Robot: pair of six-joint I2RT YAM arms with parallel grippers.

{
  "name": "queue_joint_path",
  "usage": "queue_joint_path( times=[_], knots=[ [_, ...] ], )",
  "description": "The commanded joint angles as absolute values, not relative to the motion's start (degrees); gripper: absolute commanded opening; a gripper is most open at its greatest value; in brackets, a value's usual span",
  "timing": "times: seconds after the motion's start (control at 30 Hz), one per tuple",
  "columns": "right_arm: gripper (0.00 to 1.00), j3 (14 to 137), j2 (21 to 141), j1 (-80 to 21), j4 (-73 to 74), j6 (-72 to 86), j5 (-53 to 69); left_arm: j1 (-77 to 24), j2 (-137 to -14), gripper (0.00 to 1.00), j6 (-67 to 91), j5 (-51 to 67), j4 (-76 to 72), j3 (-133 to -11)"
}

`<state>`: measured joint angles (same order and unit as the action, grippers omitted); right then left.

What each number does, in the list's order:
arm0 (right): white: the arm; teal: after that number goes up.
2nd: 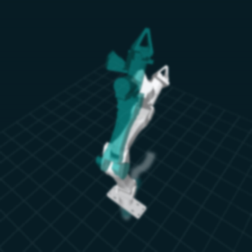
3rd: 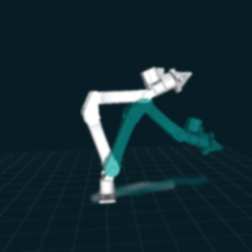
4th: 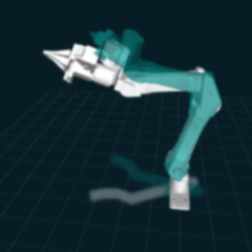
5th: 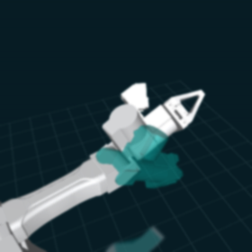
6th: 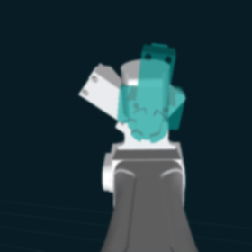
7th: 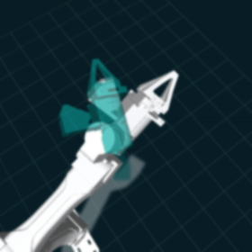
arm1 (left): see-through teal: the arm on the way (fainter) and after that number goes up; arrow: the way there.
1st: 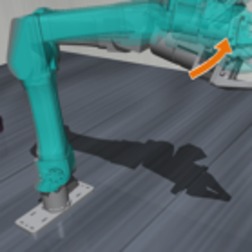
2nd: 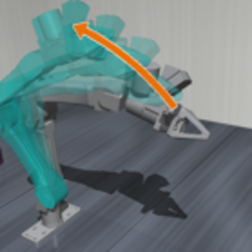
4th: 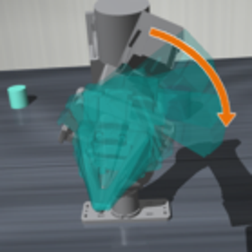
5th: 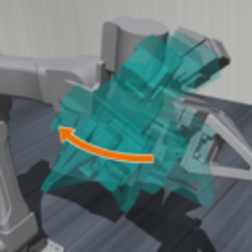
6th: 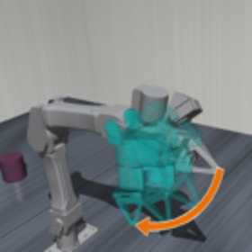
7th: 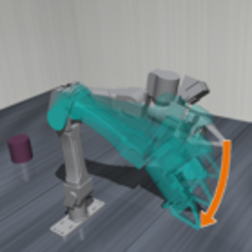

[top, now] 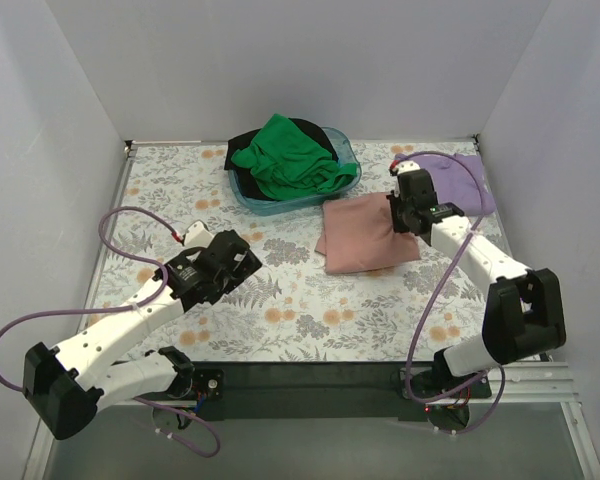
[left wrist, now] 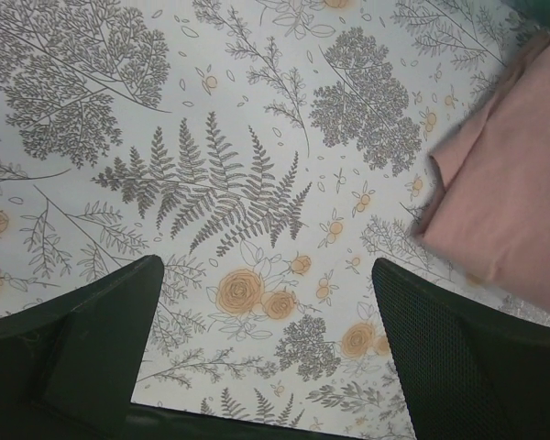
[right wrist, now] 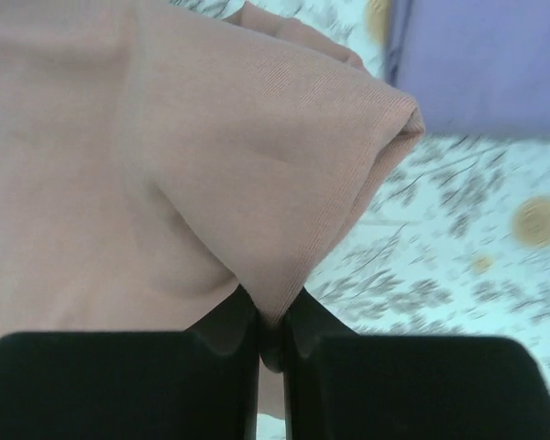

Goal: Fold and stack the t-shirts
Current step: Neatly place the folded tshirt to the corner

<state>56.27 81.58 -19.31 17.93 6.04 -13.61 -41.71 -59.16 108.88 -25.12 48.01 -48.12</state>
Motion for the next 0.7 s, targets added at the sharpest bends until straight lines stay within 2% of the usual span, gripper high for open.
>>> queue_joint_path(
  times=[0.0, 0.17, 0.37, 0.67],
  knots=[
    [0.01, 64.49, 85.95, -16.35, 21.97, -7.46, -20.99, -41.22, -58.88, 0.98, 108.72, -29.97, 52.54, -52.03],
    [0.01, 76.69, 93.84, -14.59, 23.20, -18.78, -23.72, -41.13, -58.10, 0.98, 108.37, -31.37, 55.19, -53.87],
    [0.01, 90.50, 103.61, -10.73, 27.07, -26.27, -35.50, -41.13, -55.72, 0.98, 108.98, -34.45, 56.95, -53.44],
    [0.01, 103.52, 109.95, -6.94, 27.07, -28.39, -33.57, -40.96, -55.63, 0.98, 109.60, -36.83, 58.36, -54.23]
  ],
)
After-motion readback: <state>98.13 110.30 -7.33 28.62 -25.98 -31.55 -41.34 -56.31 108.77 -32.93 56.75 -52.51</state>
